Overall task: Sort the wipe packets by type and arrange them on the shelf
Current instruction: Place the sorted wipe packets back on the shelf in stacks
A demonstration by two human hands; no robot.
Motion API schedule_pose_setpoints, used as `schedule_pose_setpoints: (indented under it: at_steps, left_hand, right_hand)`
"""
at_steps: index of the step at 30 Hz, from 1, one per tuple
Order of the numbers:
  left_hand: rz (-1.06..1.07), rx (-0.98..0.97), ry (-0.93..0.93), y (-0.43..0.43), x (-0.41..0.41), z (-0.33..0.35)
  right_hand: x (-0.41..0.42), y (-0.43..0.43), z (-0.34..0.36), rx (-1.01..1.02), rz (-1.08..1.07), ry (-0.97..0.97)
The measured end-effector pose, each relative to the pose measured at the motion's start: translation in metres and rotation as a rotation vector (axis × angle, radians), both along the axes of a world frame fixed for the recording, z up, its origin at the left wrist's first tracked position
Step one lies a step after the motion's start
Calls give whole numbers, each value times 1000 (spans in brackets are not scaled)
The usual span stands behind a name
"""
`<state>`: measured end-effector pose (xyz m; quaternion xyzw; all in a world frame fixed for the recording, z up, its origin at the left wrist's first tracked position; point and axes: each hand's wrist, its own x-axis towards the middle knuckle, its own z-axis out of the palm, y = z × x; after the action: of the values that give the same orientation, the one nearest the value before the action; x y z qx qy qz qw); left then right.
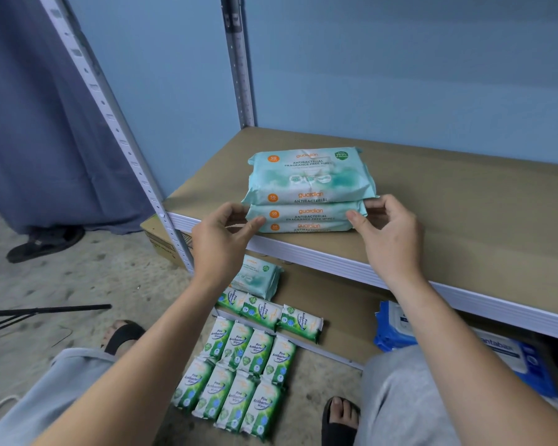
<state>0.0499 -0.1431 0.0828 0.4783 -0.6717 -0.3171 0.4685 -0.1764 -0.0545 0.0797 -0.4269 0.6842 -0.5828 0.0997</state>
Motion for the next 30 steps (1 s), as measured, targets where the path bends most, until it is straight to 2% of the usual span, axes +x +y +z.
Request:
schedule_pose_setpoints:
  at_steps: [17, 19, 22, 24, 27, 30]
  left_hand:
    - [-60, 14, 35, -13, 0, -7]
    - [-97, 33, 44, -12, 4, -6]
    - [-67, 44, -20, -17, 14, -3]
    - [-14, -10, -160, -32, 20, -1]
    - [12, -100, -388, -70, 26, 2]
    - [-74, -123, -625, -114, 27, 5]
  right_hand:
    - [-1, -6, -1, -9, -11, -25]
    - [0, -2, 2, -40, -66, 95]
    - [4, -1, 12, -93, -78, 461]
    - [7, -9, 22, -59, -19, 712]
    - [9, -23, 22, 95, 68, 1057]
    - [10, -29, 16, 193, 84, 1204]
